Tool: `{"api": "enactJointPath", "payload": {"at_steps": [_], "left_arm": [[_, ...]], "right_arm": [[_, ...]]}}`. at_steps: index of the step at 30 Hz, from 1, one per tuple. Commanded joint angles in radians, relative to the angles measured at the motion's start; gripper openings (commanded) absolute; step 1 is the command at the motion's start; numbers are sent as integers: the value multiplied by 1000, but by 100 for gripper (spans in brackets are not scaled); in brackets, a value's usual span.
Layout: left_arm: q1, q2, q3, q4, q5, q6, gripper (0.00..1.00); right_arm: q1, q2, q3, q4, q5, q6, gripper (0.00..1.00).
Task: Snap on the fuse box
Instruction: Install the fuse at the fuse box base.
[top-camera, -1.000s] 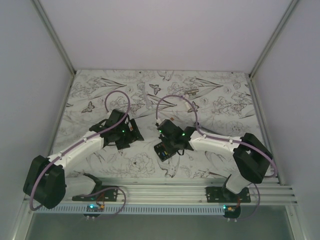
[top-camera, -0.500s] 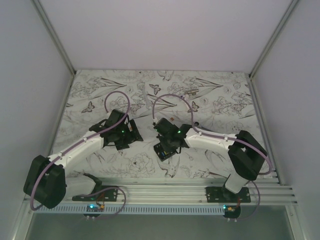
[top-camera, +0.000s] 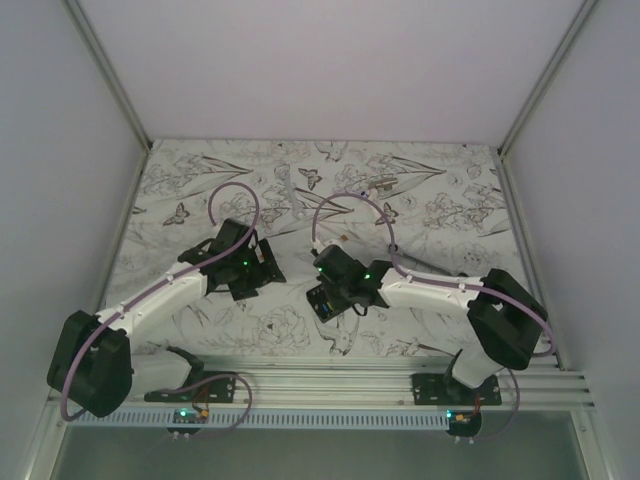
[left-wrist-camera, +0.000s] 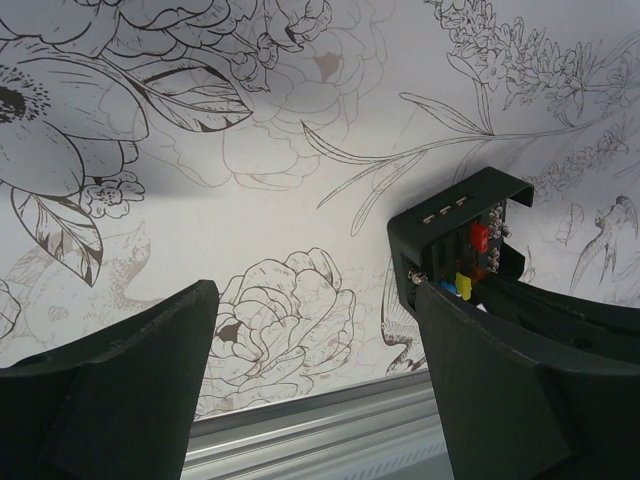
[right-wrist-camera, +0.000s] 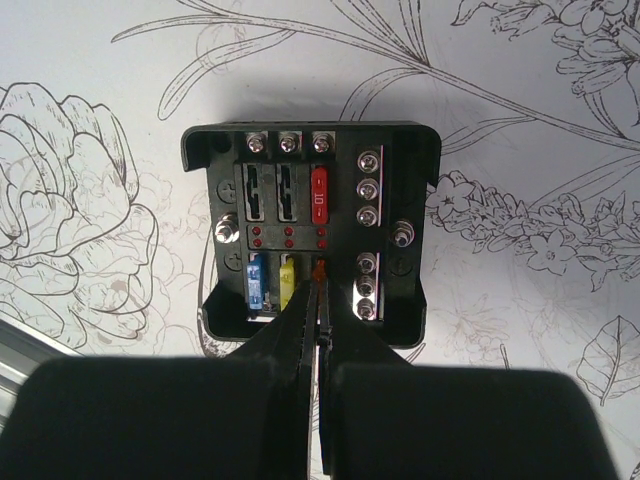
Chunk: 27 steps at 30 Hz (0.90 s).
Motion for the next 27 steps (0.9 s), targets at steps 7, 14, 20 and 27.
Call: {"api": "enactJointPath", "payload": {"at_steps": [7, 14, 20, 27], "left_arm": [[9, -23, -36, -25, 6, 14, 83], [11, -52, -54, -26, 3, 11, 83], [17, -41, -49, -25, 6, 15, 84], [19, -28, -26, -26, -19, 33, 84]], "right_arm": [[9, 162, -52, -139, 1, -9, 0], [-3, 223, -54, -157, -10, 3, 0], [-11, 194, -131, -192, -5, 56, 0], [-10, 79, -11, -122, 65, 25, 0]]}}
